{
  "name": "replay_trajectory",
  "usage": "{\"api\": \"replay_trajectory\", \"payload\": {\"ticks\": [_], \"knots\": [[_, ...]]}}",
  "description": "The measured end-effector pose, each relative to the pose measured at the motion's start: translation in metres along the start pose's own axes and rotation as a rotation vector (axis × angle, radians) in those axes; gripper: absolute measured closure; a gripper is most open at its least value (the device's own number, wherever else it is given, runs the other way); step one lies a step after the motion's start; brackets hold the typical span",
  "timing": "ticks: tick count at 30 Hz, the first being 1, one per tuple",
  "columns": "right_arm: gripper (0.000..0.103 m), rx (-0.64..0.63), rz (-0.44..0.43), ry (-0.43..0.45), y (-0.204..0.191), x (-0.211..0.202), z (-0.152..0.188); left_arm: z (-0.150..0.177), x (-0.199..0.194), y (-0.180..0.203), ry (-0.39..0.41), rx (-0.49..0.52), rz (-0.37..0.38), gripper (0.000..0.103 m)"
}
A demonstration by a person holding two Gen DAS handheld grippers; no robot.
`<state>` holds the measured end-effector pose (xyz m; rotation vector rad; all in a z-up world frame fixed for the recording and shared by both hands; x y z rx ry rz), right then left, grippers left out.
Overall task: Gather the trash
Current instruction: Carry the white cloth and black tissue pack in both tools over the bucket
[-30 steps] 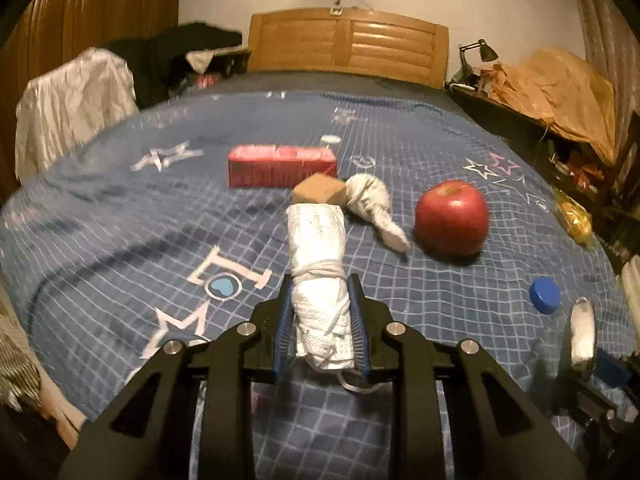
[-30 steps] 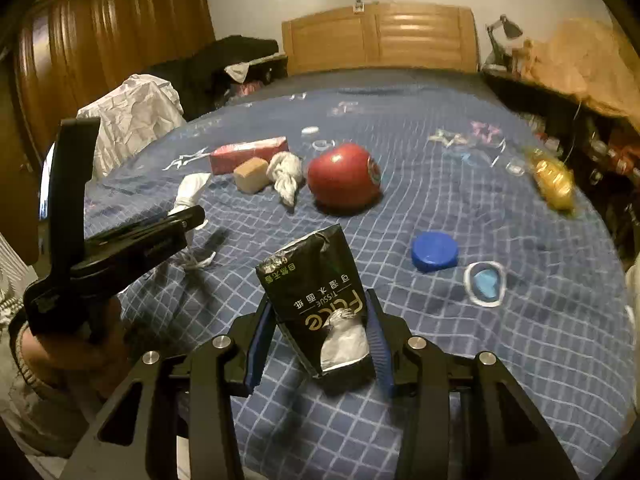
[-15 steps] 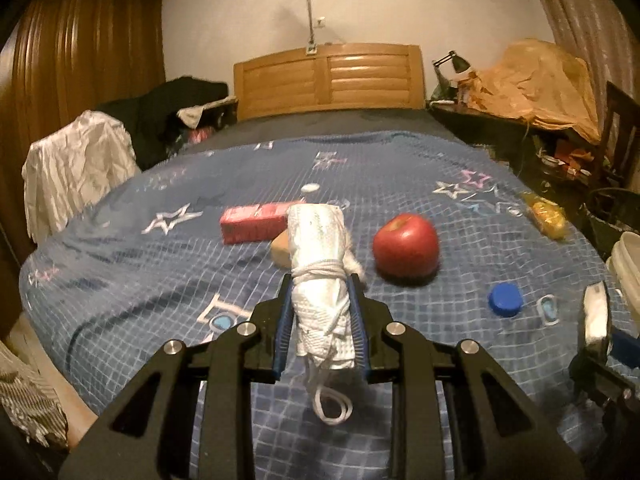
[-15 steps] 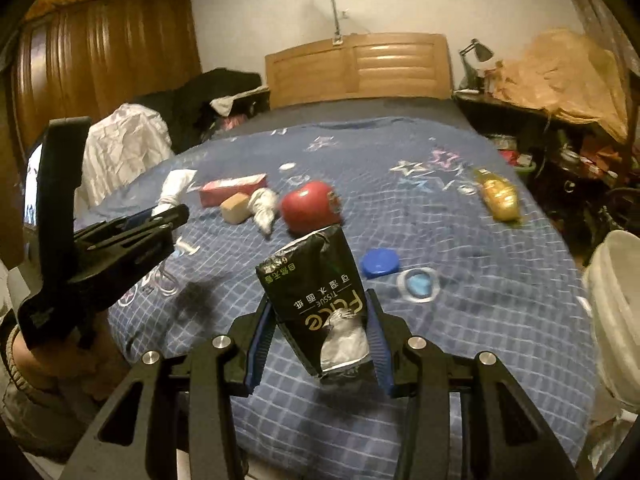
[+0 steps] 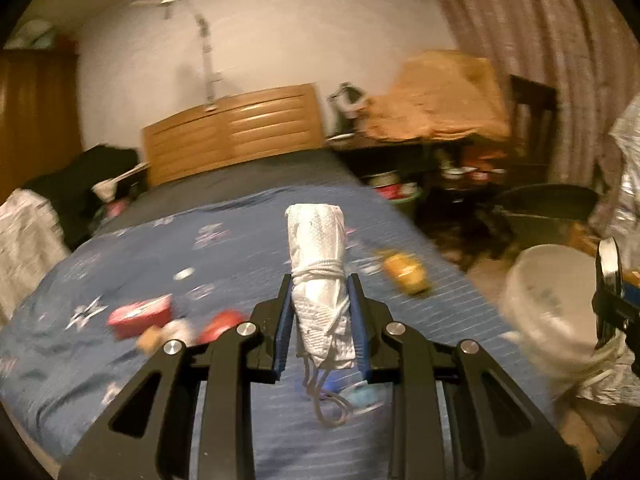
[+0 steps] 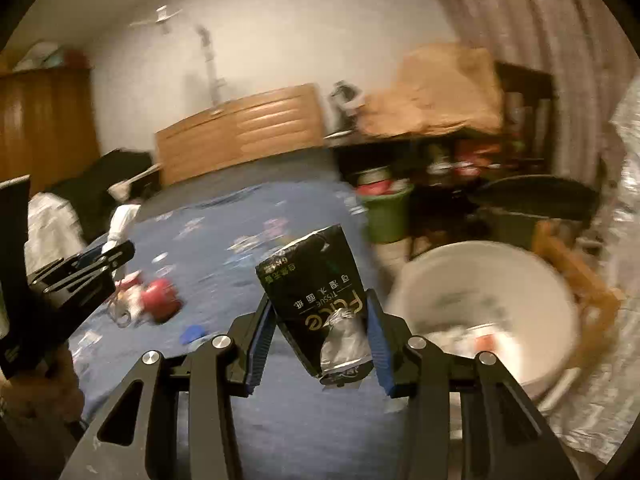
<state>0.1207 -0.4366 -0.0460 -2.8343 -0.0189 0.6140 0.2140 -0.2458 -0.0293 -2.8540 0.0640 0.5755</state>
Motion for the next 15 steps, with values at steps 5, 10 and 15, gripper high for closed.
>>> {"api": "replay_trajectory", "payload": {"ticks": [5,10,15], "knots": [[0.058,0.006,0.124,0.019,0.068,-0.033,-0.019,-0.020,-0.003,0.082,0.020,0.074,0.126,0.078],[0.058,0.018,0.219,0.000,0.136,-0.051,-0.028,-0.032,-0.005,0.163,0.031,0.155,0.240,0.078],[0.058,0.030,0.270,-0.037,0.187,-0.054,-0.033,-0.031,-0.003,0.222,0.028,0.219,0.324,0.078]]}}
Point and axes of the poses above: each gripper's, at about its wrist camera, not at the fingertips, and x roughly the way its jaws point, y to its right, z to its underside, the point moved 9 cm from there along x, roughly the way its jaws point, and after that the axes turned 12 degrees about -z, right-handed, at the moved point
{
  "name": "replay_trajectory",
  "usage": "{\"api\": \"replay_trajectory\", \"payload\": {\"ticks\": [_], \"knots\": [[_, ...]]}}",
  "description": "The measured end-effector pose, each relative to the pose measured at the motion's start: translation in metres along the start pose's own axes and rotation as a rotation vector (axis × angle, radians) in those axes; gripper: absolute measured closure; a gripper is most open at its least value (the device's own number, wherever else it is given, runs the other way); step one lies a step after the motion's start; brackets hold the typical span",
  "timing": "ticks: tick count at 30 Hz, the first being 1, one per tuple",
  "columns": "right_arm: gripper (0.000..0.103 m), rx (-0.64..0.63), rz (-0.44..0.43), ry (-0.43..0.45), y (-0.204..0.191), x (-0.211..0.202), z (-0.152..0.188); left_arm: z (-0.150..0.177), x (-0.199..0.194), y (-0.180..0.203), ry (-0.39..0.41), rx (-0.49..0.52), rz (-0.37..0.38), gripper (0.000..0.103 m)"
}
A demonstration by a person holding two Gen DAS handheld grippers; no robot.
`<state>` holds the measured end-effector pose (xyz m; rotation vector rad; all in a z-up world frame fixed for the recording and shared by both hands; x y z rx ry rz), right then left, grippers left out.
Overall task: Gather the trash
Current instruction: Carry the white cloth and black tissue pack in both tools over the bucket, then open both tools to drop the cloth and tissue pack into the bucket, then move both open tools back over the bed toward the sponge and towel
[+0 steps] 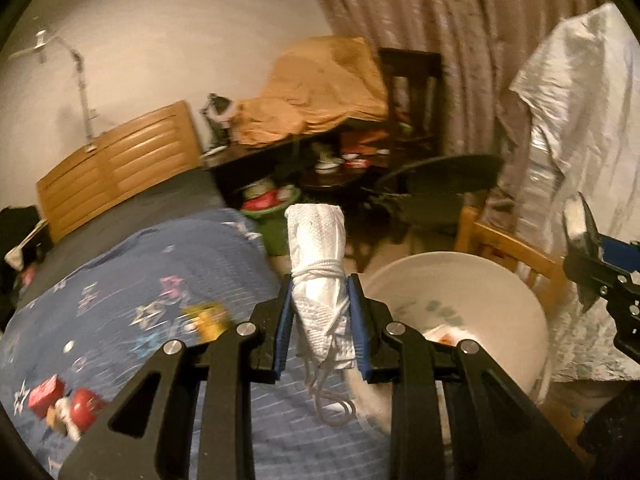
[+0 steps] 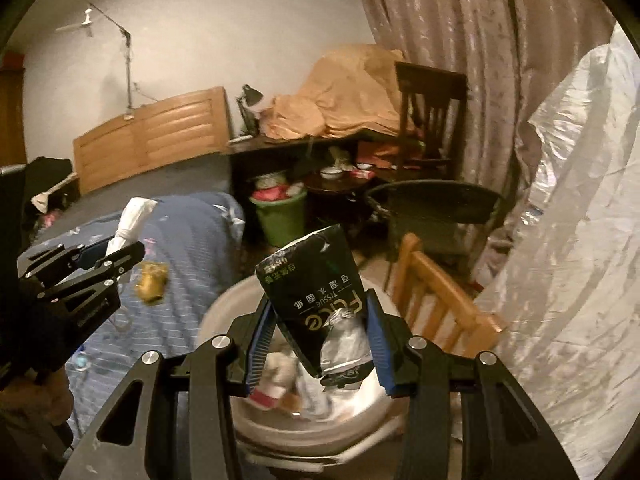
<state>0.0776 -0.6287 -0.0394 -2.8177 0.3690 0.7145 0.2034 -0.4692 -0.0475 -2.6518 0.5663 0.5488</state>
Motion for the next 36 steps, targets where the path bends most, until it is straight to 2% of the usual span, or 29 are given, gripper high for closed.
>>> {"api": "replay_trajectory", "payload": {"ticks": [6,14,20,22,23,24,25,36], "knots": [[0.058,0.007,0.019,-0.053,0.034,0.028,0.002,0.005,0.021,0.034,-0.036,0.040,0.053,0.078],[0.057,0.020,-0.006,-0.102,0.040,0.055,0.015,0.019,0.039,0.055,-0.089,0.082,0.074,0.078],[0.057,0.025,-0.024,-0.126,0.042,0.072,0.017,0.025,0.053,0.063,-0.147,0.089,0.134,0.078],[0.056,0.020,-0.049,-0.147,0.041,0.081,0.019,0.028,0.060,0.066,-0.175,0.092,0.154,0.075],[0.051,0.012,-0.058,-0.155,0.039,0.085,0.020,0.029,0.063,0.065,-0.191,0.080,0.159,0.069],[0.040,0.001,-0.048,-0.157,0.038,0.088,0.020,0.029,0.065,0.063,-0.197,0.066,0.155,0.050],[0.035,-0.009,-0.039,-0.152,0.037,0.090,0.020,0.028,0.065,0.057,-0.195,0.039,0.147,0.045],[0.034,0.019,-0.031,-0.117,0.035,0.089,0.017,0.030,0.062,0.028,-0.197,-0.052,0.132,0.044]]}}
Point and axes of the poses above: each gripper's, at about its wrist camera, not at the fingertips, and x roughly the way its jaws point, y to its right, z to its underside, the point moved 9 cm from there along x, roughly the way its jaws point, and after that the axes turned 12 degrees about -z, right-handed, at the moved point
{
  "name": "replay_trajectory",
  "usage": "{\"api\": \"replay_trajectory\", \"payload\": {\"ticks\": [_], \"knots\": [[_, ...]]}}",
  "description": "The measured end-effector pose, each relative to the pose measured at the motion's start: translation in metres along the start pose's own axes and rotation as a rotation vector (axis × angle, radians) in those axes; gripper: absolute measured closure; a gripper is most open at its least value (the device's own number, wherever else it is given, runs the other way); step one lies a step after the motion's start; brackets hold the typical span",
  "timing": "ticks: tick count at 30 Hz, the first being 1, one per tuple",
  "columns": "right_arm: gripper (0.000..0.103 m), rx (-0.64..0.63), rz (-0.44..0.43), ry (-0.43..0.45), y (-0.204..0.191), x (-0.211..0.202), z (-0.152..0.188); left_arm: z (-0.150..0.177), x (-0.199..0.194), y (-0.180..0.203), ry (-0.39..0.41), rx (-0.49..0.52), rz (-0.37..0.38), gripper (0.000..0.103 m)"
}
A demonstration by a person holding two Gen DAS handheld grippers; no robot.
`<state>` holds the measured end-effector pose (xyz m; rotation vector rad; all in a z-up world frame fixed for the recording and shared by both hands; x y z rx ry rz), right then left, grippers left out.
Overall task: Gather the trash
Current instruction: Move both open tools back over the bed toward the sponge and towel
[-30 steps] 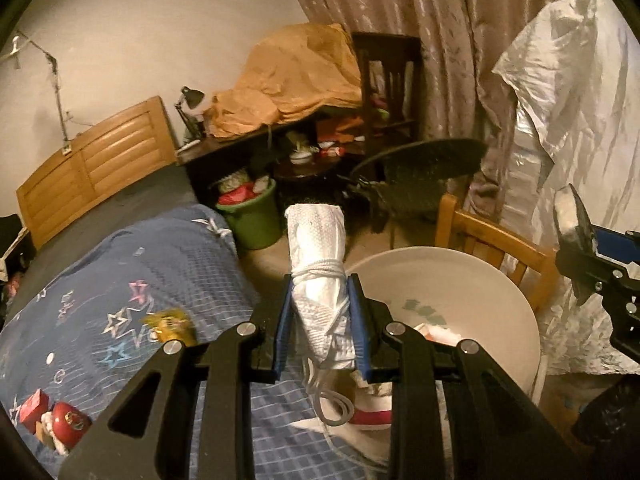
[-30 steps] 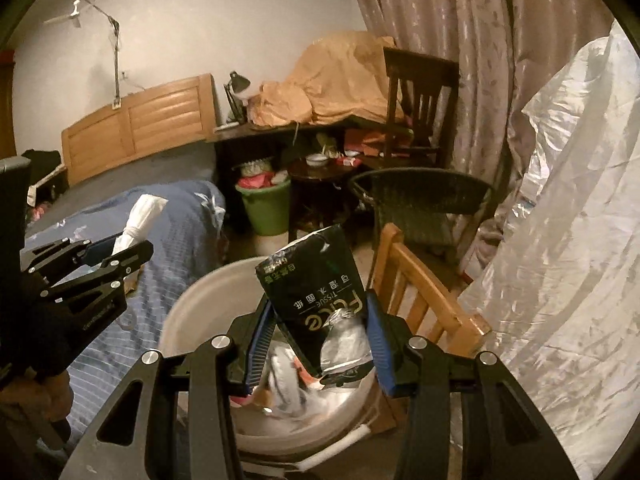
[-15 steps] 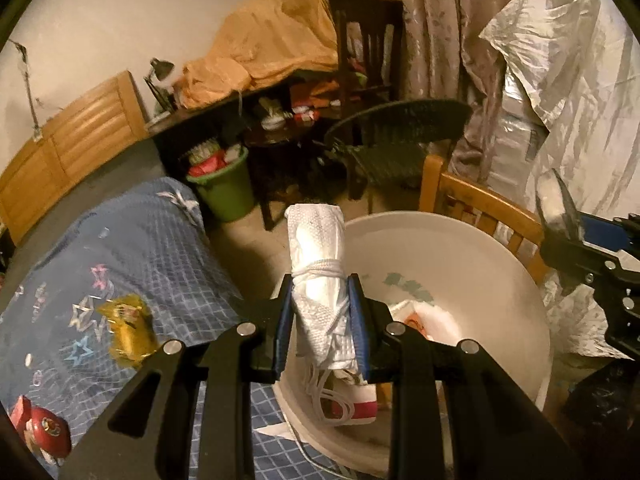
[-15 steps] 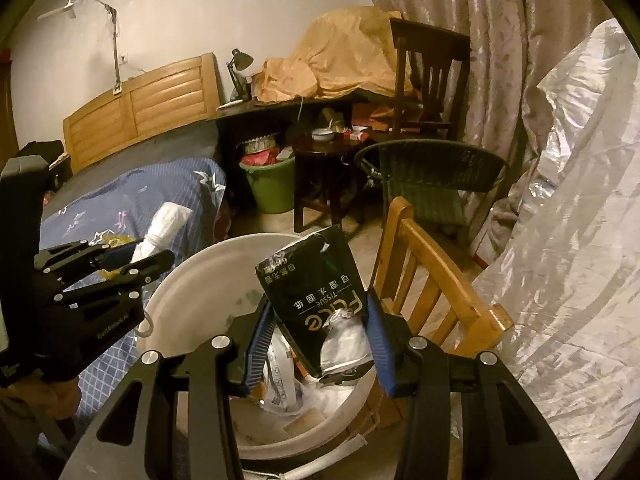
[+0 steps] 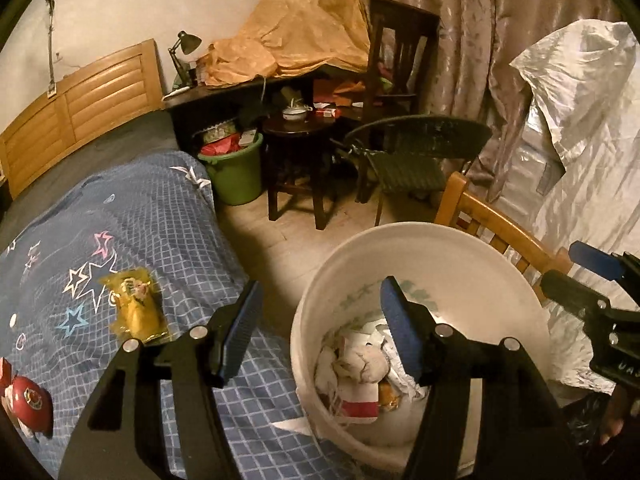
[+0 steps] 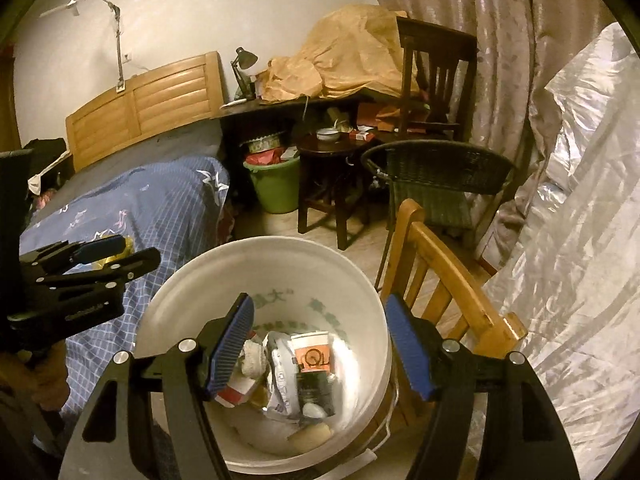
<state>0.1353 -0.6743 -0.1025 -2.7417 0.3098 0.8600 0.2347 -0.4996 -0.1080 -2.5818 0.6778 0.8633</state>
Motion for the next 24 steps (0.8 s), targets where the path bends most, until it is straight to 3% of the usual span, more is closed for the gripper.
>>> {"api": "replay_trajectory", "payload": {"ticks": [4,6,10,17,24], "knots": [[0.034,0.006,-0.002,0.056,-0.012,-0.012,0.000,0.009,-0.013,-0.018,0.046,-0.015,-0.047,0.043],[0.034,-0.006,0.005,0.104,-0.022,-0.022,0.000,0.015,-0.026,-0.033,0.101,-0.016,-0.104,0.035],[0.033,-0.034,0.010,0.236,-0.058,-0.047,0.002,0.034,-0.056,-0.075,0.186,-0.050,-0.194,0.029],[0.024,-0.105,-0.019,0.466,-0.139,-0.090,0.012,0.077,-0.103,-0.175,0.214,-0.183,-0.318,0.023],[0.010,-0.203,-0.084,0.539,-0.230,-0.104,0.032,0.125,-0.148,-0.289,0.208,-0.330,-0.444,0.019]]}}
Point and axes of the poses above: each gripper's, at about its wrist camera, not at the fingertips, and x roughly the way its jaws point, y to its right, z to its underside, the point moved 9 cm from there along x, roughly the way its jaws point, and after that the axes turned 12 degrees about -z, right-handed, at the moved point
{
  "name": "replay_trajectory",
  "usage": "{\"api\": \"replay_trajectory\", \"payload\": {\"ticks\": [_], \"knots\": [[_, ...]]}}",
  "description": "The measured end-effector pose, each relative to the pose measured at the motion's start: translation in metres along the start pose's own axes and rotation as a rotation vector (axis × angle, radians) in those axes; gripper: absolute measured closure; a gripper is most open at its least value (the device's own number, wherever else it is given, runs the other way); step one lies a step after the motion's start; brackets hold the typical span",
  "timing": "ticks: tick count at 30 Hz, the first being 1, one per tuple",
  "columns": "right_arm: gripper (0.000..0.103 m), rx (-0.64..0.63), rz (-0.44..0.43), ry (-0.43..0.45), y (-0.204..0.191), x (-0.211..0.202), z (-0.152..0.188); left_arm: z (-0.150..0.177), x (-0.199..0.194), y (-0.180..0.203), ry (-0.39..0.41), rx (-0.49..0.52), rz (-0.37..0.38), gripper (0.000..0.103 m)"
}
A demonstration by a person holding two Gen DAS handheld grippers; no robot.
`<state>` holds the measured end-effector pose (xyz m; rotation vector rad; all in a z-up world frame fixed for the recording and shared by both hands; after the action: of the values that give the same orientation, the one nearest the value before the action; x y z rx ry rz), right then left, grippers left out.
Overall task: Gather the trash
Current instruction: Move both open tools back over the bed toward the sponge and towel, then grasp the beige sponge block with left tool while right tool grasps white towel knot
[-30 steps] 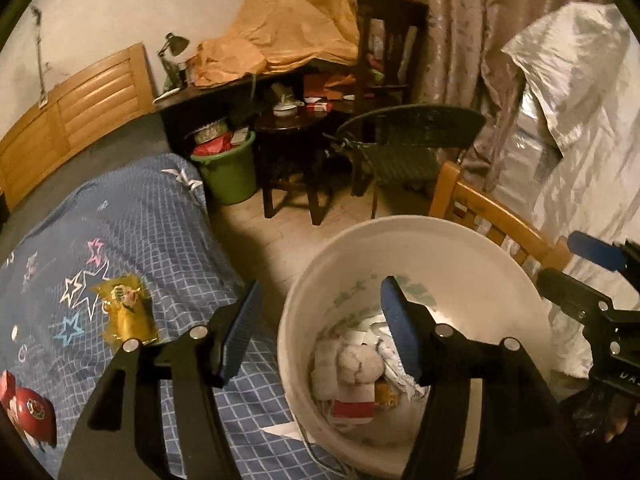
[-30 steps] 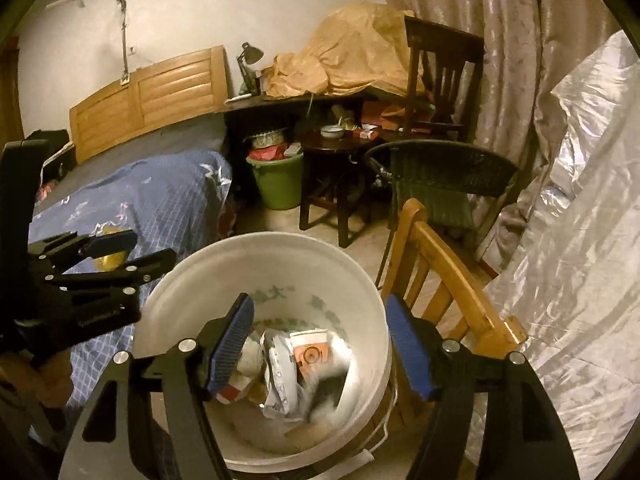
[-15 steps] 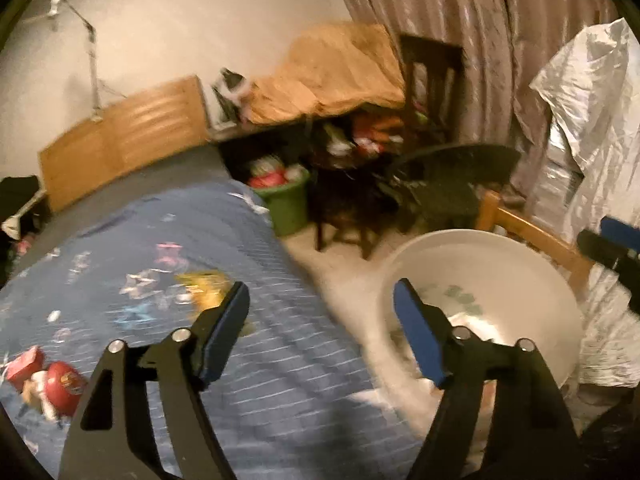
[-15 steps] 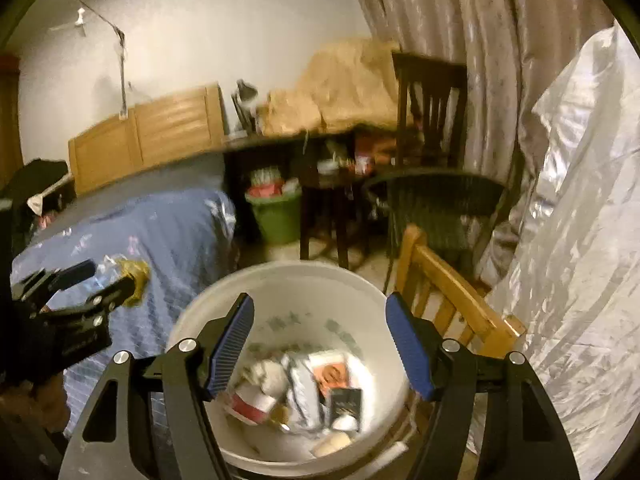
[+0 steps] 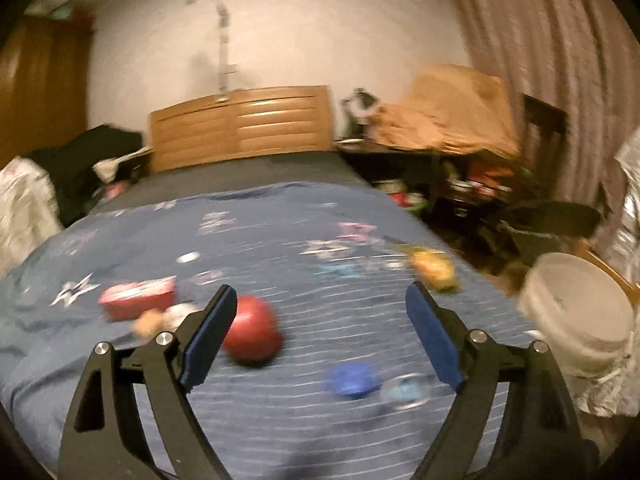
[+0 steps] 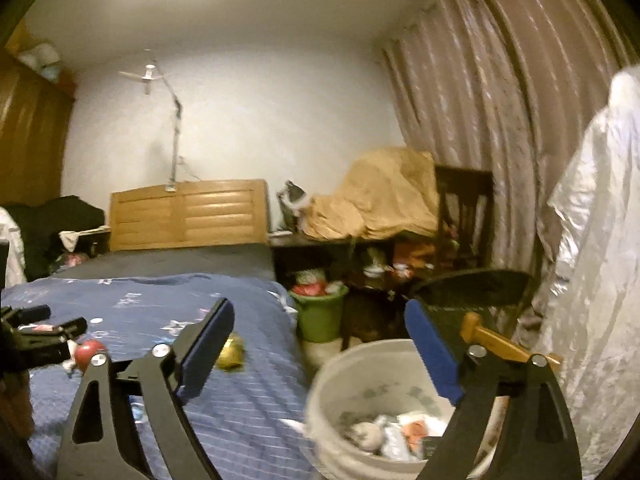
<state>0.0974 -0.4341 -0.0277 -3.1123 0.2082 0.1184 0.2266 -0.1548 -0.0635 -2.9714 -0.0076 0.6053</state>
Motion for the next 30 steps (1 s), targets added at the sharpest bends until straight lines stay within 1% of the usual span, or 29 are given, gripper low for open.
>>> {"api": "replay_trajectory", "payload": {"ticks": [2,3,4,7,9,10,12,13,15,16,17,19,21,22,24,25,28,29,30], "knots": [[0.005,-0.006,-0.043,-0.008,-0.033,0.005,0.006,0.009,0.008,-0.044,-0.020,-0.032,-0.053,0.019],[0.005,-0.006,-0.069,-0.023,-0.050,0.009,0.010,0.013,0.013,-0.060,-0.032,-0.042,-0.070,0.019],[0.005,-0.007,-0.093,-0.040,-0.065,0.013,0.015,0.020,0.021,-0.083,-0.061,-0.061,-0.091,0.019],[0.005,-0.024,-0.177,-0.103,-0.114,0.026,0.029,0.042,0.044,-0.135,-0.144,-0.100,-0.108,0.019],[0.005,-0.043,-0.244,-0.156,-0.150,0.036,0.040,0.055,0.062,-0.158,-0.196,-0.094,-0.106,0.019],[0.005,-0.050,-0.263,-0.172,-0.163,0.039,0.043,0.061,0.072,-0.167,-0.221,-0.087,-0.100,0.020],[0.005,-0.069,-0.298,-0.204,-0.188,0.045,0.049,0.071,0.098,-0.174,-0.277,-0.055,-0.071,0.024],[0.005,-0.083,-0.314,-0.217,-0.199,0.048,0.052,0.074,0.109,-0.175,-0.296,-0.043,-0.065,0.025],[0.005,-0.107,-0.333,-0.236,-0.213,0.053,0.054,0.076,0.127,-0.173,-0.318,-0.035,-0.033,0.027],[0.005,-0.119,-0.342,-0.250,-0.221,0.056,0.056,0.077,0.138,-0.169,-0.342,-0.032,-0.001,0.027],[0.005,-0.128,-0.348,-0.266,-0.228,0.059,0.058,0.080,0.147,-0.166,-0.371,-0.028,0.014,0.030],[0.005,-0.129,-0.358,-0.290,-0.238,0.065,0.060,0.085,0.163,-0.161,-0.422,-0.009,0.045,0.038],[0.005,-0.114,-0.381,-0.318,-0.253,0.073,0.064,0.093,0.180,-0.159,-0.486,0.000,0.048,0.053],[0.005,-0.107,-0.394,-0.327,-0.254,0.079,0.063,0.099,0.187,-0.161,-0.530,-0.022,0.054,0.064],[0.005,-0.110,-0.426,-0.343,-0.267,0.087,0.062,0.097,0.188,-0.169,-0.523,-0.080,0.089,0.069],[0.005,-0.118,-0.442,-0.346,-0.275,0.091,0.060,0.093,0.183,-0.176,-0.502,-0.116,0.095,0.069],[0.005,-0.171,-0.517,-0.357,-0.305,0.103,0.053,0.083,0.162,-0.203,-0.421,-0.189,0.025,0.070],[0.005,-0.191,-0.551,-0.361,-0.318,0.108,0.051,0.080,0.146,-0.218,-0.384,-0.225,-0.003,0.070],[0.005,-0.202,-0.576,-0.364,-0.326,0.110,0.049,0.079,0.140,-0.229,-0.370,-0.235,-0.029,0.070]]}}
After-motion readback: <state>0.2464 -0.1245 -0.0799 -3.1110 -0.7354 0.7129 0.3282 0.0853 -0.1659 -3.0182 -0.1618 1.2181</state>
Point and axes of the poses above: each gripper's, at about its wrist camera, not at the fingertips, and x roughly the way its jaws point, y to its right, z to its underside, the point moved 9 cm from there along x, roughly the way its jaws point, and after that the axes turned 12 degrees about -z, right-handed, at the moved point
